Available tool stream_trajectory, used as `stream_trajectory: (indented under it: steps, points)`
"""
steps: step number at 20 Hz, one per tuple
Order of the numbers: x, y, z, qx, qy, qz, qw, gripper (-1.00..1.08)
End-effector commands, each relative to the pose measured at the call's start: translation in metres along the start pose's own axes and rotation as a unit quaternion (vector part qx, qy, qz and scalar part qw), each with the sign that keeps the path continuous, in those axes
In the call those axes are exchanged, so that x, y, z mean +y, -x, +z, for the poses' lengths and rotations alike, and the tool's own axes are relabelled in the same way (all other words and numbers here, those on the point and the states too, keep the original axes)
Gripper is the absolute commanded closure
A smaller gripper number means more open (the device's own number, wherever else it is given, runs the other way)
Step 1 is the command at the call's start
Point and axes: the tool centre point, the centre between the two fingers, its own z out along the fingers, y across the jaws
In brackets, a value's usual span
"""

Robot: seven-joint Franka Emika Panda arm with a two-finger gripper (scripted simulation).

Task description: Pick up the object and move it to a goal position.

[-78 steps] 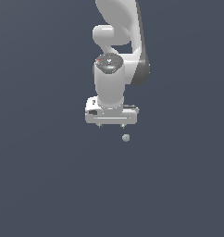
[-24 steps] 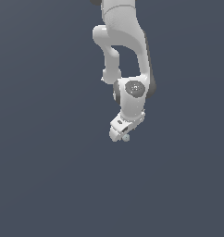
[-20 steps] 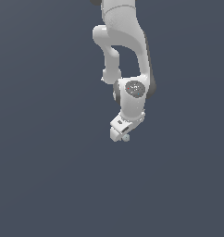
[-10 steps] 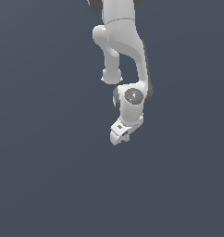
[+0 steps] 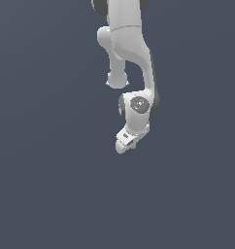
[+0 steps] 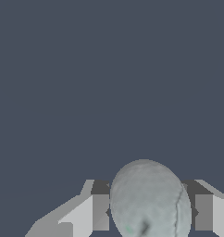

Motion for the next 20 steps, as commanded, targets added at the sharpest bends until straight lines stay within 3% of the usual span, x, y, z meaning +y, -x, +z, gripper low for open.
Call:
stream_trajectory:
  steps: [1,11,20]
  points:
    - [0.0,0.0,0.0,0.0,0.0,0.0,1.0,1.08]
    - [0.005,0.003,-0.002,0.0,0.0,0.0,1.0,1.08]
    - [0.051,0.034,-0.017,0.0,0.0,0.0,1.0,1.08]
